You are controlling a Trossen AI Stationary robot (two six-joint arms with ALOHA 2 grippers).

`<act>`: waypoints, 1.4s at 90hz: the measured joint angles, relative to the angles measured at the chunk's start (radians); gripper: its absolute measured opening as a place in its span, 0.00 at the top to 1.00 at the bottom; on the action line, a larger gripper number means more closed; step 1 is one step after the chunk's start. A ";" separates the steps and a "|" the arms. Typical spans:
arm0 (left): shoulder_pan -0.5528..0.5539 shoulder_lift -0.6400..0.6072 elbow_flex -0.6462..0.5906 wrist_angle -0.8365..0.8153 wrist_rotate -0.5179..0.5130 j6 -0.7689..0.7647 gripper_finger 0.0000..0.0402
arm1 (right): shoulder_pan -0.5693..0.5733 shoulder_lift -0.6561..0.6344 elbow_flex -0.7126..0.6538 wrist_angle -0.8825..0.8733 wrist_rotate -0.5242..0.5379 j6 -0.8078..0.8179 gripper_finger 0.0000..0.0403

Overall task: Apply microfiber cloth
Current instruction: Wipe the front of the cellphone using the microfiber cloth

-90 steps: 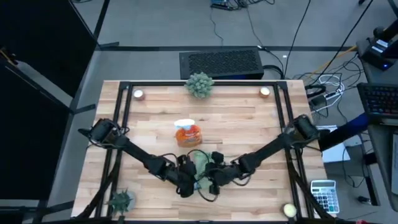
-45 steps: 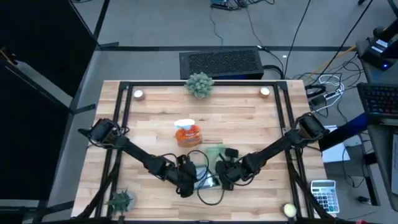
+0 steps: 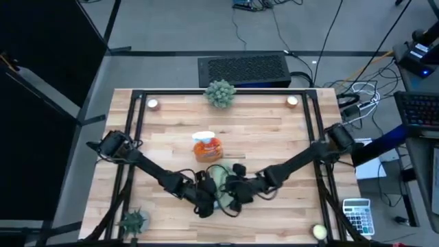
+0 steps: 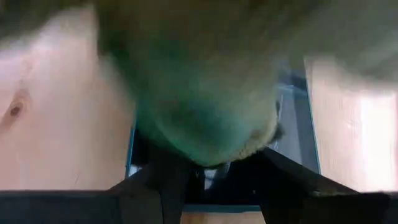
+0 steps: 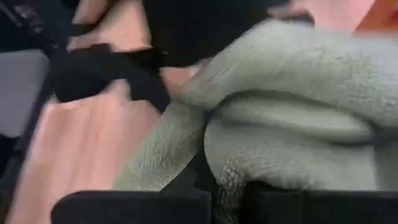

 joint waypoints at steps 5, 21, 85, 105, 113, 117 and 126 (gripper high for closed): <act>0.000 0.000 0.000 0.000 -0.001 0.000 0.63 | -0.003 0.046 0.000 -0.017 -0.025 0.015 0.98; 0.001 0.001 0.000 0.003 -0.008 0.001 0.63 | 0.008 0.039 0.012 -0.224 -0.077 0.069 0.98; 0.003 0.001 -0.001 0.019 -0.017 -0.002 0.63 | 0.108 -0.132 0.012 -0.162 0.019 0.018 0.98; 0.003 0.001 -0.001 0.022 -0.016 -0.001 0.63 | 0.088 0.033 0.020 -0.217 0.022 0.088 0.98; 0.003 0.001 0.000 0.024 -0.016 0.000 0.63 | 0.097 0.028 0.023 -0.306 0.013 0.133 0.98; 0.004 0.001 0.001 0.025 -0.011 -0.001 0.63 | 0.102 0.012 0.023 -0.370 0.006 0.144 0.98; 0.004 0.001 0.001 0.015 -0.011 -0.001 0.63 | 0.129 -0.034 0.019 -0.534 0.006 0.170 0.98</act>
